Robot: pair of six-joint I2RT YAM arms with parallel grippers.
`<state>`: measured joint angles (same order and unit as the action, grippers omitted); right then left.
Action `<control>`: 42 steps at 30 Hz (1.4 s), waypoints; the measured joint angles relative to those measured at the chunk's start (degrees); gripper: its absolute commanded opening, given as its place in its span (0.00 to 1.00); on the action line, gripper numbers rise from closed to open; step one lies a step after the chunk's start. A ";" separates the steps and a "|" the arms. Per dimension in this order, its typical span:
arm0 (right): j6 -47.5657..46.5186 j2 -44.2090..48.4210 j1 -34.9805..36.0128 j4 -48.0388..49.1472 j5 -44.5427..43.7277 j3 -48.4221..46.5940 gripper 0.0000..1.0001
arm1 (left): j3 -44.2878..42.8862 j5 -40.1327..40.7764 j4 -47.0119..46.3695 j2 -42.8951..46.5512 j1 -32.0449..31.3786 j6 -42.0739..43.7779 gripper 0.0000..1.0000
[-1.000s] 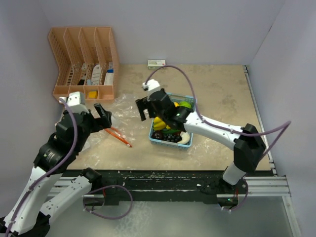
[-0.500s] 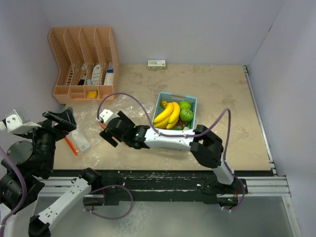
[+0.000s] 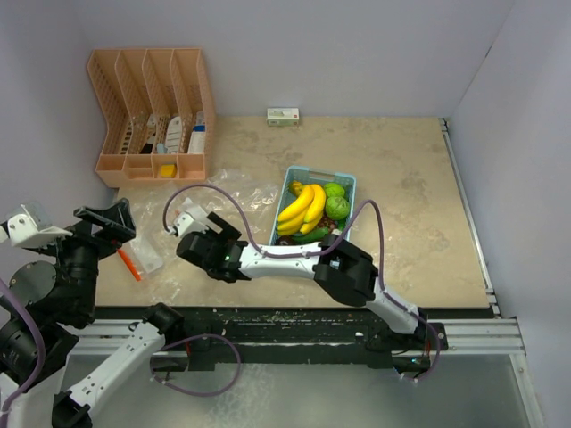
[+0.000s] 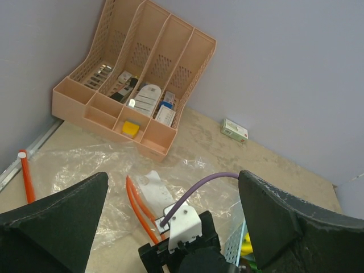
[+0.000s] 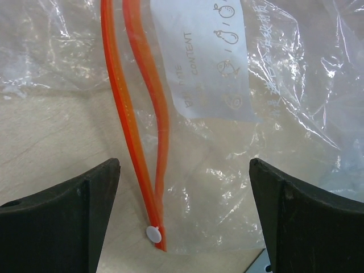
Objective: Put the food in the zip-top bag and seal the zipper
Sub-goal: Pick up the zipper food storage bag at the center of the board.
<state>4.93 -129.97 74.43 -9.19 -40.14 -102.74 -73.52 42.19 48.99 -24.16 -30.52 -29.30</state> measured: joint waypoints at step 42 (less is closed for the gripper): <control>-4.31 -6.84 1.09 13.92 -20.63 5.07 0.00 | 3.69 -0.48 -0.28 3.06 0.00 0.46 0.99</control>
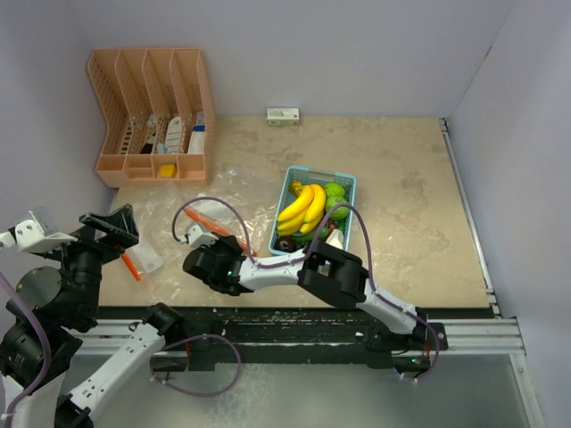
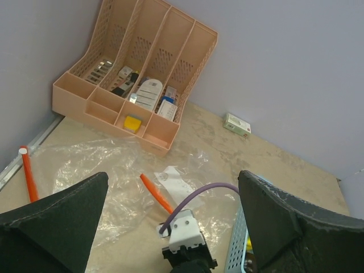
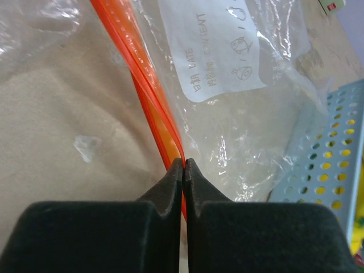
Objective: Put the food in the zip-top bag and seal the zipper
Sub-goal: Pick up the zipper food storage bag at the center of the board, then open the zipper of the food storage bag.
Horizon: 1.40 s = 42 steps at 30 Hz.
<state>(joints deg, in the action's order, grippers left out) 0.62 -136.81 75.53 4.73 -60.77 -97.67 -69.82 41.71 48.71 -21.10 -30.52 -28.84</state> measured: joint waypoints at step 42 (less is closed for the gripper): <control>29.44 51.01 -10.97 -8.48 33.33 21.53 0.00 | 25.05 -37.29 -35.32 -21.16 0.00 -3.76 0.81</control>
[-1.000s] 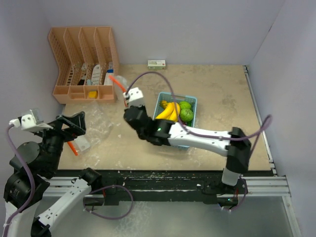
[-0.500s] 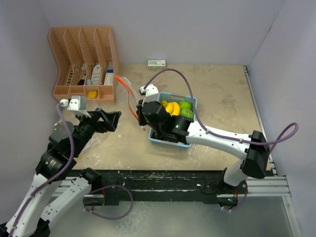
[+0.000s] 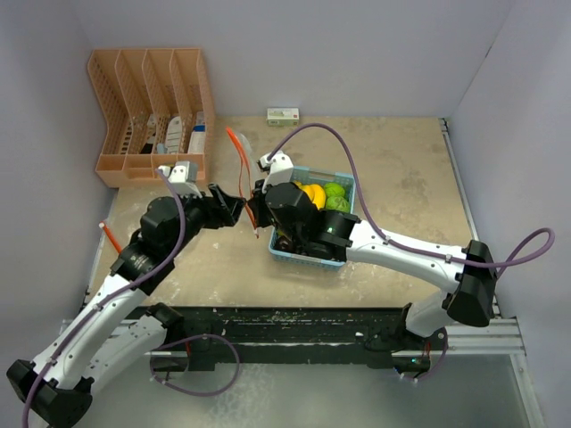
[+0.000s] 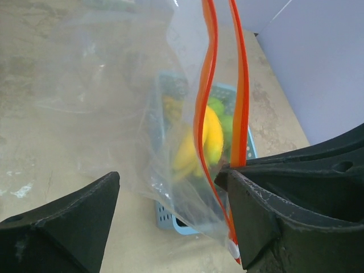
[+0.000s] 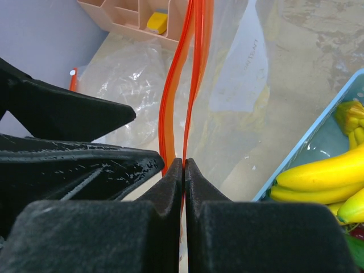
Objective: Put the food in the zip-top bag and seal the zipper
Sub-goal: Open the zipper of the food storage bag.
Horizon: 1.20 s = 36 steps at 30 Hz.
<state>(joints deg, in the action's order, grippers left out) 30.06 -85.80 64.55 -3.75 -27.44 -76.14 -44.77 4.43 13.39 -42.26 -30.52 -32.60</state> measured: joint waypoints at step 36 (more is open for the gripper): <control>-1.84 0.07 0.24 -0.15 7.37 0.00 0.00 | 2.51 1.25 -12.85 -7.65 0.00 -0.74 0.51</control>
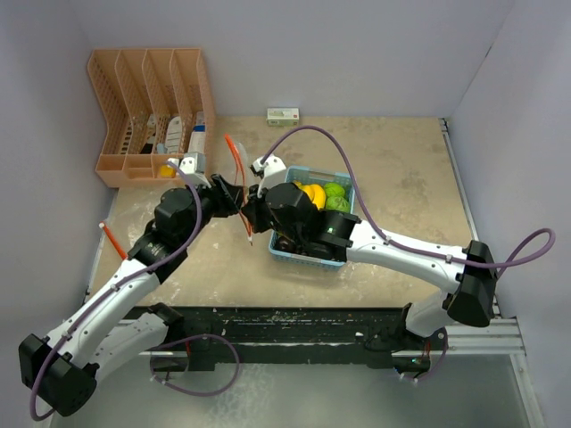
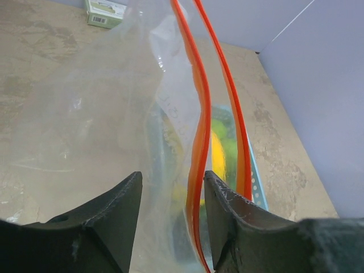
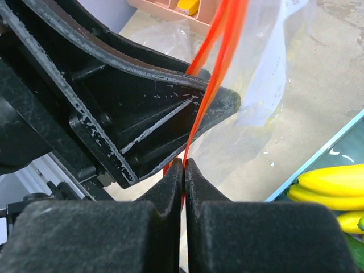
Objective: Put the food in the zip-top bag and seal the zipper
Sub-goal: Open the zipper of the food storage bag.
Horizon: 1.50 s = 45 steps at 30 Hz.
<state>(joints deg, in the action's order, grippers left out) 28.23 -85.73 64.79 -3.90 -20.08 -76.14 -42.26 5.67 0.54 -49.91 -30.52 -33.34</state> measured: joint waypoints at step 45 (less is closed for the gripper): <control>27.32 -5.38 1.90 -31.50 -27.93 -8.11 0.33 | -14.29 -2.05 37.31 9.84 -1.01 8.09 0.00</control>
<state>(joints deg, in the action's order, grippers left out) 55.55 -91.11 66.70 -35.40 -48.01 -84.25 -56.55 3.62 37.85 -40.07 -31.53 -25.26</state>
